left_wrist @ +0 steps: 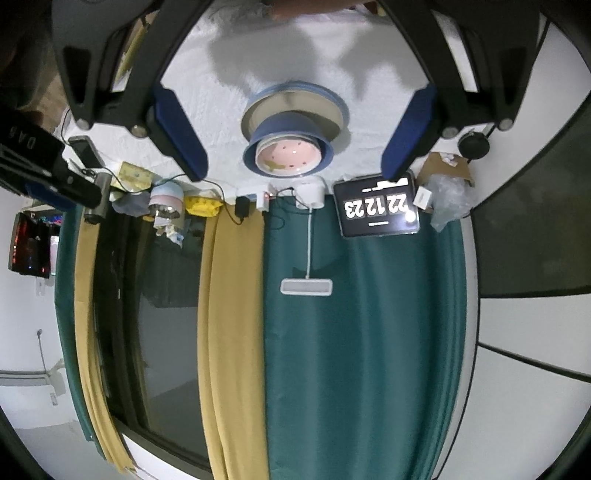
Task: Organize plates and bowls
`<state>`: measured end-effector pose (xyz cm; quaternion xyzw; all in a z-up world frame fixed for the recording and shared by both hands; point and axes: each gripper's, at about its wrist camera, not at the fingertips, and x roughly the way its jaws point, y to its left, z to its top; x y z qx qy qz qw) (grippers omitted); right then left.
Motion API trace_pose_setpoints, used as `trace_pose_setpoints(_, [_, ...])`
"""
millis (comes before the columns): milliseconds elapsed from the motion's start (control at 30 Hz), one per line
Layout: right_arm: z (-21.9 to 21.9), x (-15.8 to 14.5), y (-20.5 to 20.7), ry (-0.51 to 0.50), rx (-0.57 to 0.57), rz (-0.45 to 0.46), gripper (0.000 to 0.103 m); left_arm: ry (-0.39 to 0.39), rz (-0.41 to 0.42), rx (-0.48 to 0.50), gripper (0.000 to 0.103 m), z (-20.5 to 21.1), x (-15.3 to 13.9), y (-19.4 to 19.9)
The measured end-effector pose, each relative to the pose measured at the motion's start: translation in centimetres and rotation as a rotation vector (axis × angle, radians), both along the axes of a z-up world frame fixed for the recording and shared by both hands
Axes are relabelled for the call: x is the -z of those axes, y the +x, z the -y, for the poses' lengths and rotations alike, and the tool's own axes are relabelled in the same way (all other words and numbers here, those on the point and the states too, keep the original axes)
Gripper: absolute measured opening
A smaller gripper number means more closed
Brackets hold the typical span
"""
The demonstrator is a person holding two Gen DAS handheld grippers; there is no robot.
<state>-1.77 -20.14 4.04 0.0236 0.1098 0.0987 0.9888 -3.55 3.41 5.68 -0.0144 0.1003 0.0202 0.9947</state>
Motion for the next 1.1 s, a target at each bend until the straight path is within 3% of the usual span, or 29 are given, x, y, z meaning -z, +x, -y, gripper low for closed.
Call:
trace_pose_setpoints(400, [0.1, -1.2, -0.6, -0.004, 0.006, 0.025, 0.062, -0.007, 0.050, 0.000, 0.096, 0.0, -1.8, -1.1])
trace_pose_setpoints(1100, [0.1, -1.0, -0.5, -0.004, 0.007, 0.019, 0.062, -0.009, 0.042, -0.003, 0.096, 0.4, -1.8, -0.9])
